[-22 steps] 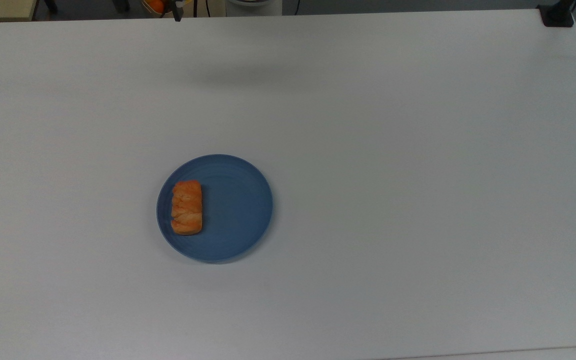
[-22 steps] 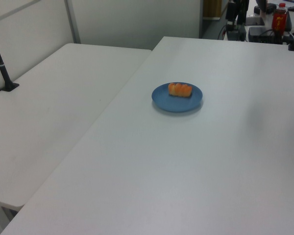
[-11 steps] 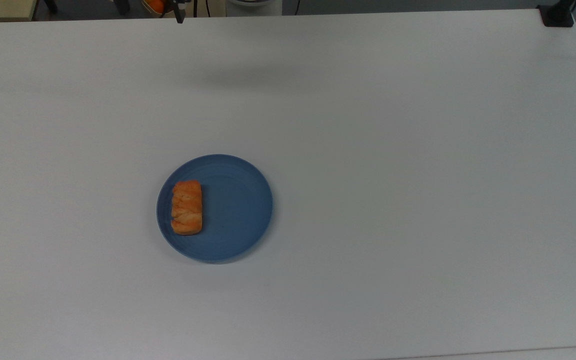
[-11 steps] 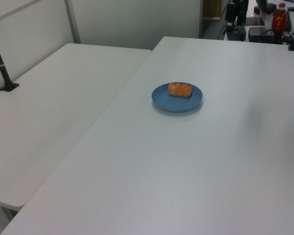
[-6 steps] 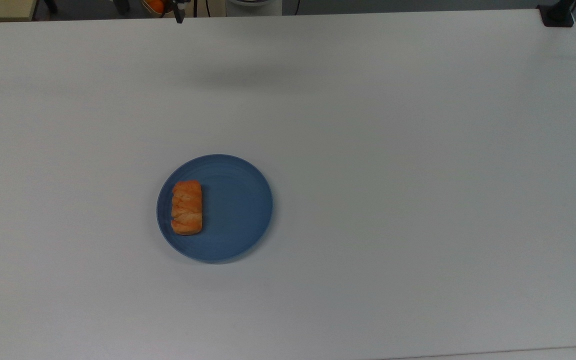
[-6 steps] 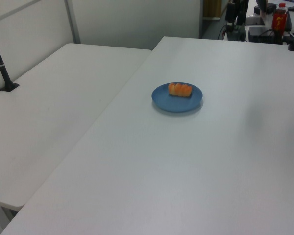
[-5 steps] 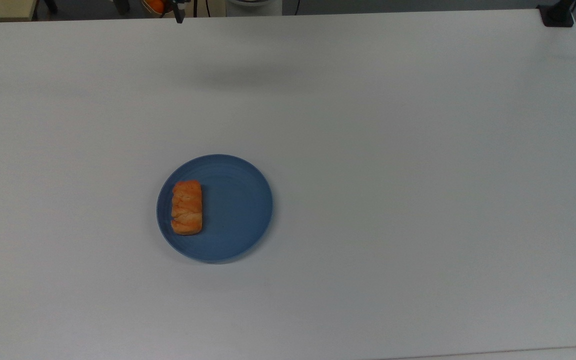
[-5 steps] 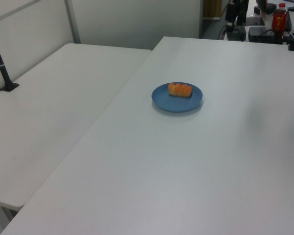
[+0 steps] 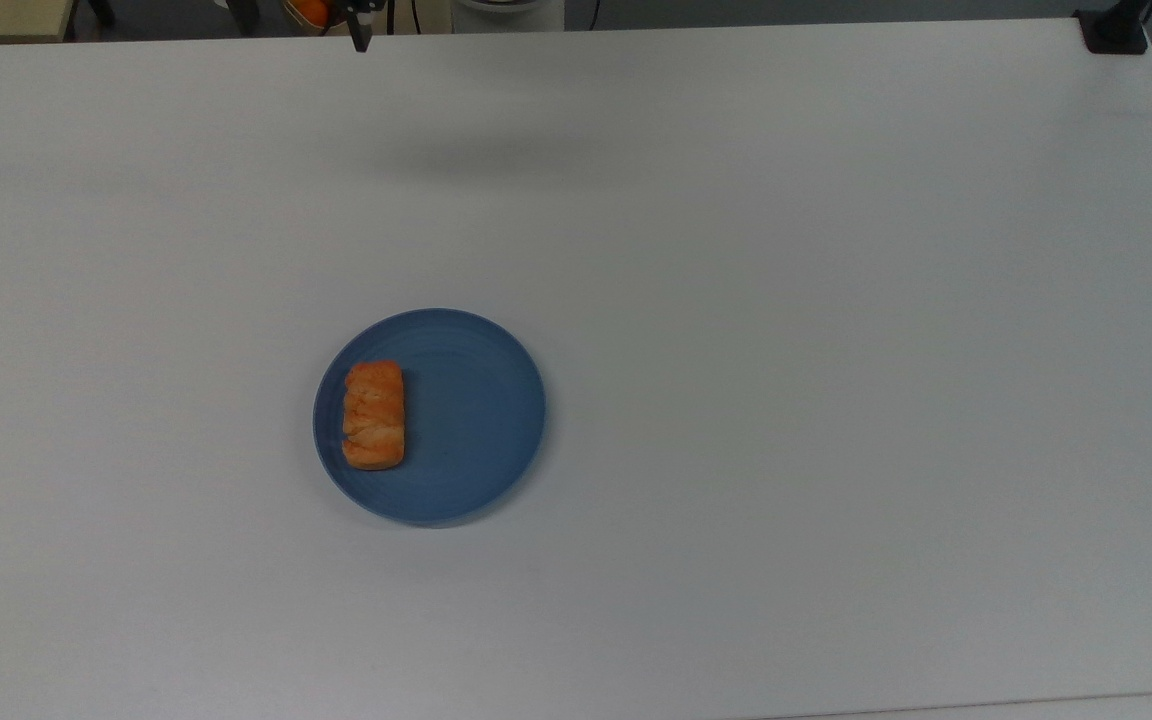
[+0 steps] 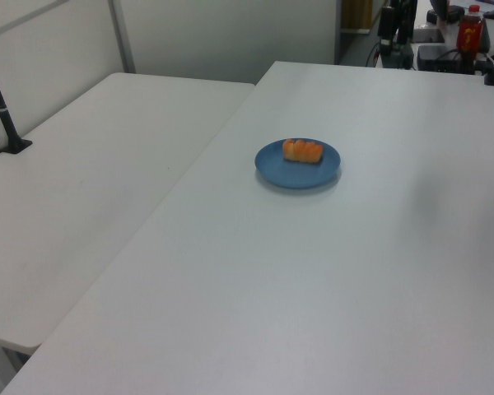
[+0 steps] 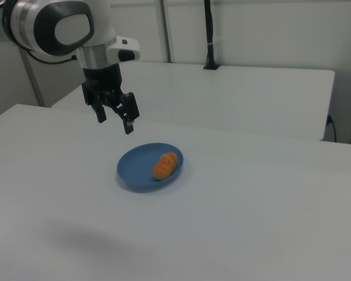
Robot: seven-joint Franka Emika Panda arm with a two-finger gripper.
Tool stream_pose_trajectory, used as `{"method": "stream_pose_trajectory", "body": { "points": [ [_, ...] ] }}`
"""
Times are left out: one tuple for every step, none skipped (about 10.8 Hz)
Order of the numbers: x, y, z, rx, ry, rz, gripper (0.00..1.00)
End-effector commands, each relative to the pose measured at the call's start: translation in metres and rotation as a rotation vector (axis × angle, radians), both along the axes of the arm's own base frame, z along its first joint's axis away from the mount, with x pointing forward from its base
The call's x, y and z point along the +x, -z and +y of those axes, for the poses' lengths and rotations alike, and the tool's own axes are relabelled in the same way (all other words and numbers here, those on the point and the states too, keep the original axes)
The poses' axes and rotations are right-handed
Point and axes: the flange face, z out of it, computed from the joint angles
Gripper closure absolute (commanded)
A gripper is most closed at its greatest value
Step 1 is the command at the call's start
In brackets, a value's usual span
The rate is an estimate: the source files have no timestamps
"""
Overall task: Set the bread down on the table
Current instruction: 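Lower the open gripper over the orange bread on the blue plate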
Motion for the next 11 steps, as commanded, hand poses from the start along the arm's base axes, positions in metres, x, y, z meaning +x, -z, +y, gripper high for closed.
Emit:
{"method": "stream_pose_trajectory", "body": {
  "points": [
    [0.030,0.038,0.011,-0.027,-0.018,0.002,0.00],
    [0.052,0.060,0.025,-0.050,-0.046,-0.044,0.00],
    [0.069,0.088,0.029,-0.057,-0.053,-0.053,0.00],
    [0.094,0.097,0.027,-0.062,-0.047,-0.104,0.00],
    [0.105,0.118,0.025,-0.064,-0.043,-0.089,0.00],
    [0.120,0.134,0.025,-0.072,-0.045,-0.104,0.00],
    [0.132,0.153,0.026,-0.075,-0.046,-0.122,0.00],
    [0.143,0.176,0.026,-0.061,-0.036,-0.158,0.00],
    [0.150,0.189,0.029,-0.057,-0.035,-0.185,0.00],
    [0.156,0.204,0.029,-0.063,-0.035,-0.204,0.00],
    [0.162,0.219,0.028,-0.069,-0.035,-0.226,0.00]
  ]
}}
